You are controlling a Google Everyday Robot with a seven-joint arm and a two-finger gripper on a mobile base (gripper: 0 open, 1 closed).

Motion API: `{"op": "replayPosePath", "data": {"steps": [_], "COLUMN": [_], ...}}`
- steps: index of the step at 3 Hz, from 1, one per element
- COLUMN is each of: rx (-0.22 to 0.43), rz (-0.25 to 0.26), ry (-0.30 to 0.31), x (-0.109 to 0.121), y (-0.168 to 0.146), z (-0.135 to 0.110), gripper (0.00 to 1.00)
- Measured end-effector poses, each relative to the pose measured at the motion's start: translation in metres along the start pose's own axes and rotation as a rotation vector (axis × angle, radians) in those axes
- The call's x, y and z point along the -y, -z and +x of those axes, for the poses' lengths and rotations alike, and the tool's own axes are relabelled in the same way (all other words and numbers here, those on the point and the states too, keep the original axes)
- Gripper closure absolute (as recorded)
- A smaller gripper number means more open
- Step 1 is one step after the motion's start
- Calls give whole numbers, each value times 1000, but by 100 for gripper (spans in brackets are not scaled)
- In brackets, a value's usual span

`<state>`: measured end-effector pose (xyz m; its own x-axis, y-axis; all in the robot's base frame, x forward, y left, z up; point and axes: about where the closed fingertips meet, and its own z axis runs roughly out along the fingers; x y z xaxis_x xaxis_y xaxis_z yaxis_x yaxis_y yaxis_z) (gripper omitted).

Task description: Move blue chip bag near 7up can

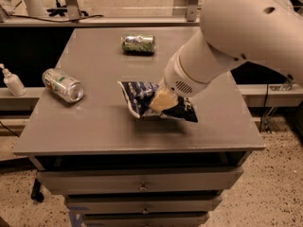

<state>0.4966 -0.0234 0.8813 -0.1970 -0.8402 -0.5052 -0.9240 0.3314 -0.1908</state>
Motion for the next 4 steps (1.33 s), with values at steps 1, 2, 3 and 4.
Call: {"op": "replayPosePath", "data": {"steps": [1,2,3,4], "rx": [38,69,91,102], "rz": [11,5,1,-8], "ry": [26,52,60,60], "x": [3,-2,-3,-6], "y": [-3,-17,-33,-49], "z": [-42,-76,-94,-100], "gripper": [100,100,100,100]}}
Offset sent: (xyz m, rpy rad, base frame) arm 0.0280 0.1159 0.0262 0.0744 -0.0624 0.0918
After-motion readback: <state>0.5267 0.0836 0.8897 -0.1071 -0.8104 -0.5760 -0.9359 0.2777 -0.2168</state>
